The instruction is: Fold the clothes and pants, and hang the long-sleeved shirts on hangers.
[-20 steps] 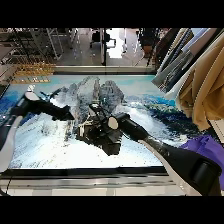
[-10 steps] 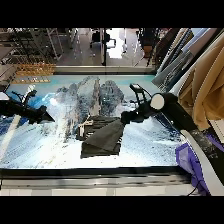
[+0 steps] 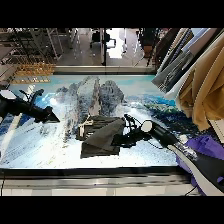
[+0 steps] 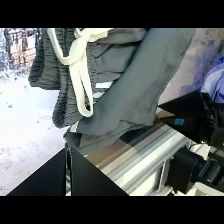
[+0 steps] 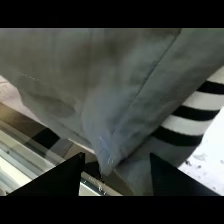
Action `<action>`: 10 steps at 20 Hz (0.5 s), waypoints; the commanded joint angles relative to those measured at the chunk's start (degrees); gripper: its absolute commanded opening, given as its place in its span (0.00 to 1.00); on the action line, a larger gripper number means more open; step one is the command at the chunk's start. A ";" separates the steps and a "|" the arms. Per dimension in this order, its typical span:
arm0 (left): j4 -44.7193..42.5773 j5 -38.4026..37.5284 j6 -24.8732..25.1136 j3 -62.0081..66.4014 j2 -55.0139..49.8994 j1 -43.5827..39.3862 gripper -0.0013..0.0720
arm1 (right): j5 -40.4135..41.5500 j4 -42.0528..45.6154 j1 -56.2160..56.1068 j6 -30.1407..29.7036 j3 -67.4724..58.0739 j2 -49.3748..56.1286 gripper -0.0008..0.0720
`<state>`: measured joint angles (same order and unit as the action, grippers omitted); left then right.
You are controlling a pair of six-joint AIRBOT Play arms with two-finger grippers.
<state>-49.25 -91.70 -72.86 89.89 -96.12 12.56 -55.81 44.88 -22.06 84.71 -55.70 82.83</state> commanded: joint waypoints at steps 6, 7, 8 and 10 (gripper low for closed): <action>-0.04 0.22 0.24 0.02 0.04 -2.60 0.04 | 7.78 -6.10 -0.85 -6.49 -5.81 7.39 0.63; -0.02 0.22 0.24 0.02 0.04 -2.89 0.04 | 8.22 -6.10 -0.85 -6.49 -7.96 8.59 0.47; -0.02 0.22 0.24 0.02 0.04 -3.15 0.04 | 9.01 -6.10 -0.85 -6.49 -10.49 9.97 0.32; -0.02 0.17 0.22 0.02 0.04 -3.65 0.04 | 12.55 -6.08 -0.83 -6.25 -15.74 12.24 0.03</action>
<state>-49.28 -91.50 -72.66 89.89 -96.12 9.61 -47.51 39.35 -22.85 78.87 -65.45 91.98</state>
